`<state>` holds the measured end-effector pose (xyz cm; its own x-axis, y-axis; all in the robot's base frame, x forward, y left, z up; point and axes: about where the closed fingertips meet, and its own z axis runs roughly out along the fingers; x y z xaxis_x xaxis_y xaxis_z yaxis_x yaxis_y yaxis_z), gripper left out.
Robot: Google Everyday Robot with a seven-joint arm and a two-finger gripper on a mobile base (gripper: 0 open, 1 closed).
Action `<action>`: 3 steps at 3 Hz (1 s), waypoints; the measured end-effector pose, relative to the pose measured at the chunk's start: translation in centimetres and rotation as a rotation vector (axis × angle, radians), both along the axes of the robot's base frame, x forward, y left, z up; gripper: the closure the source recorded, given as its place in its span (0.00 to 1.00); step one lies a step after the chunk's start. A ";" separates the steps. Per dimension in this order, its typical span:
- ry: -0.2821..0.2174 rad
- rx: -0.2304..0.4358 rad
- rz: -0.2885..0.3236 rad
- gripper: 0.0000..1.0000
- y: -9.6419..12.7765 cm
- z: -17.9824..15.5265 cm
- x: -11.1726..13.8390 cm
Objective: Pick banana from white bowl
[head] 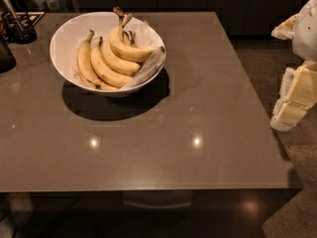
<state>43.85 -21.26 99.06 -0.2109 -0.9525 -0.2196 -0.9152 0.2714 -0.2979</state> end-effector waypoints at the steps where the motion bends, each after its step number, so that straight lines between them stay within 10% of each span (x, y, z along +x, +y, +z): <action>1: 0.000 0.000 0.000 0.00 0.0 0.0 0.0; 3: -0.010 -0.024 0.065 0.00 3.2 1.4 1.2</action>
Offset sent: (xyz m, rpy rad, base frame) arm 0.0094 0.0188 0.0074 -0.0010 -0.0057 0.0341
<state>45.05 -18.04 100.48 -0.1465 -0.9691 -0.1983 -0.9275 0.2043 -0.3131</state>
